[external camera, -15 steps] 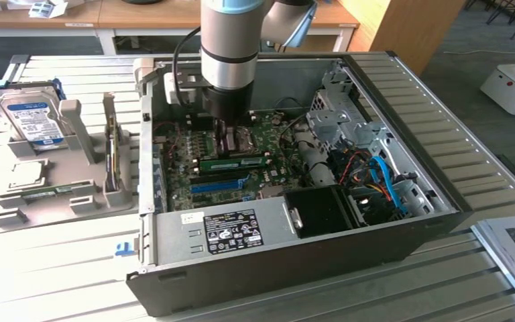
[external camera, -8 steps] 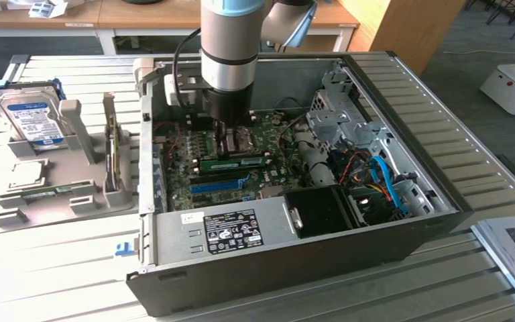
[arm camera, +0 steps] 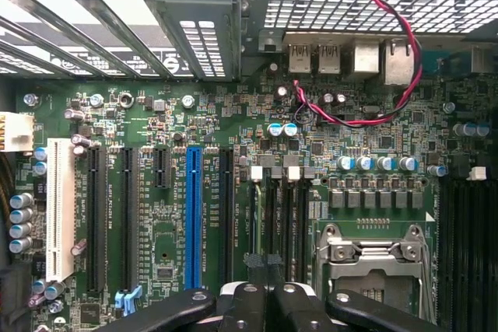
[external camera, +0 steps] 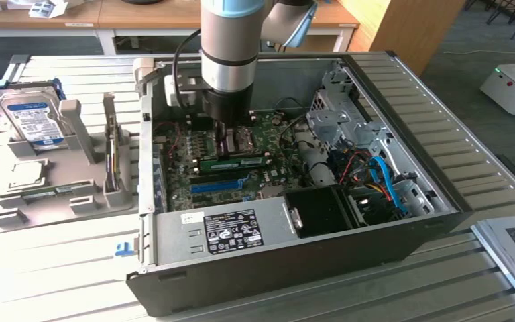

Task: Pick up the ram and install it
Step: 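Press down the ram until it locks into place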

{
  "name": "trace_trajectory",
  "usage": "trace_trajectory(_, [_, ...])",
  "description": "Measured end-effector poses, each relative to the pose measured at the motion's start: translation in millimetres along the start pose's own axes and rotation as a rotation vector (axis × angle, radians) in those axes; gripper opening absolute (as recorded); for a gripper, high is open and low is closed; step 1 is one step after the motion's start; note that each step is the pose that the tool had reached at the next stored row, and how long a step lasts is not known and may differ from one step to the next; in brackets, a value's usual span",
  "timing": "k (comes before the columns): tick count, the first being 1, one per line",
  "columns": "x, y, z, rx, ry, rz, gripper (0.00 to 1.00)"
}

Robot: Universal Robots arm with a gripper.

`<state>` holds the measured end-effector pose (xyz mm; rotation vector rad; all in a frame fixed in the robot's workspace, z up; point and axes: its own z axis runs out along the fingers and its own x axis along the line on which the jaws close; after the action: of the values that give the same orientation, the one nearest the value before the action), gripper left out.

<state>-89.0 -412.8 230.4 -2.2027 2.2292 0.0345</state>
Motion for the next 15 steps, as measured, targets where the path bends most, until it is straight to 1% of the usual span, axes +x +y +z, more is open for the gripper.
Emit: trace_trajectory(15, [0.0,0.0,1.9,0.0000,0.0001,0.000,0.10])
